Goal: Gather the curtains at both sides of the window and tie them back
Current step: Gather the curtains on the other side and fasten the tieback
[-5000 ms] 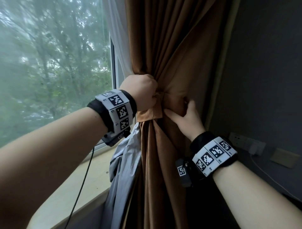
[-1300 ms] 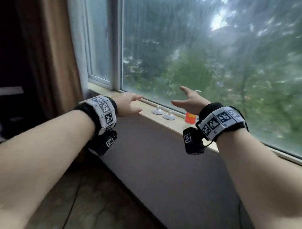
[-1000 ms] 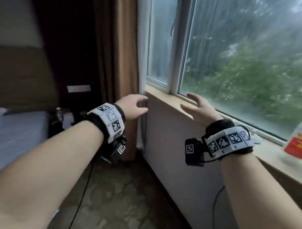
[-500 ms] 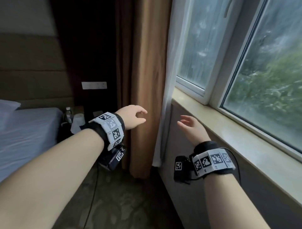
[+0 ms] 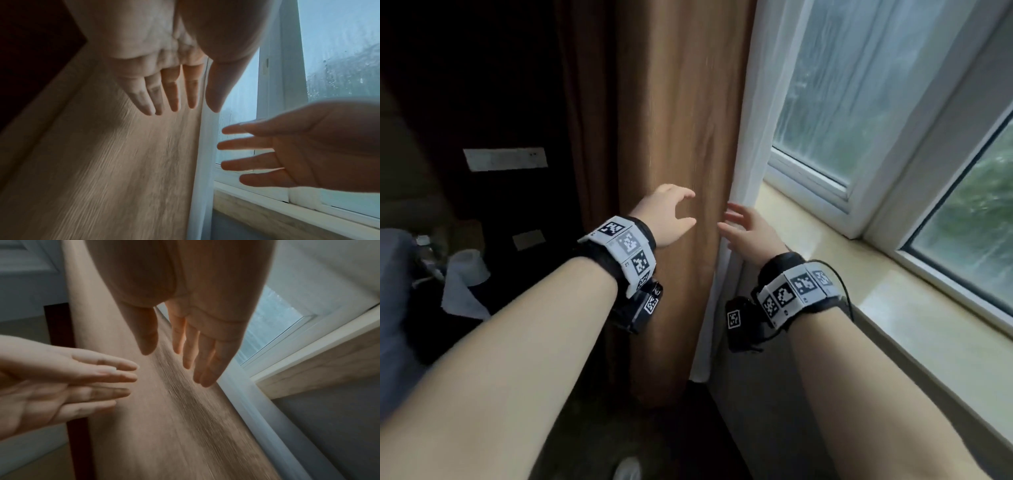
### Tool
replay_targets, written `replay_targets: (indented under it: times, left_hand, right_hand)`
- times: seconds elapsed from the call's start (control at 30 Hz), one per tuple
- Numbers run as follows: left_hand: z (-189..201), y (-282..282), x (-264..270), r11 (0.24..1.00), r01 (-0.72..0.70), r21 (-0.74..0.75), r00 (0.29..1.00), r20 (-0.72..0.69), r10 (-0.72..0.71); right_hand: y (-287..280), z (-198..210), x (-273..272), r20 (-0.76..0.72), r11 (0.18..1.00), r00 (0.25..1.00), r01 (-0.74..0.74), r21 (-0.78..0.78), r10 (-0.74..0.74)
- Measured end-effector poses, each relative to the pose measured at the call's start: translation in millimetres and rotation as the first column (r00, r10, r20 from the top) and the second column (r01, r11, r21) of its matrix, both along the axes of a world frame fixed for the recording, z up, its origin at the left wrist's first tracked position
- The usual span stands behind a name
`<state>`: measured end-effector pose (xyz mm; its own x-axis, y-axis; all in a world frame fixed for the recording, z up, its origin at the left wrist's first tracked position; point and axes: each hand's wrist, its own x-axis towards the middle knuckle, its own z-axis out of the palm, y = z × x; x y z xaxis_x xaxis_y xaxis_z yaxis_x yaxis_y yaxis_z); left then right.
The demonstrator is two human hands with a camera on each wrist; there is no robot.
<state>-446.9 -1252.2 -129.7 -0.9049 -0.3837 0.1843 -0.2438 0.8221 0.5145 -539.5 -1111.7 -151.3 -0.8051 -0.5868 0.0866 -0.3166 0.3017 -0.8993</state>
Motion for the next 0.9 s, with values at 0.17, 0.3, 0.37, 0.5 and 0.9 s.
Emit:
replay_targets:
  times: [0.17, 0.3, 0.37, 0.5, 0.9]
  left_hand:
    - [-6, -72, -54, 0.999, -0.026, 0.044, 0.999, -0.027, 0.028]
    - [-6, -112, -79, 0.992, -0.006, 0.128, 0.999, -0.031, 0.010]
    - [-6, -121, -89, 0.982, 0.022, 0.185, 0.999, -0.053, -0.012]
    - [0, -118, -102, 0.843, 0.113, 0.526, 0.987, -0.156, -0.035]
    - [32, -93, -85, 0.900, -0.047, 0.434, 0.988, -0.114, 0.106]
  right_hand:
    - [-71, 4, -54, -0.033, 0.977, 0.979, 0.197, -0.076, -0.200]
    - [-98, 7, -82, 0.081, 0.930, 0.934, 0.355, -0.097, -0.348]
    - [-107, 5, -84, 0.102, 0.942, 0.946, 0.319, -0.109, -0.308]
    - [-126, -6, -71, -0.142, 0.964, 0.961, 0.214, -0.158, -0.237]
    - [-90, -25, -47, -0.375, 0.999, 0.927, 0.006, -0.041, -0.021]
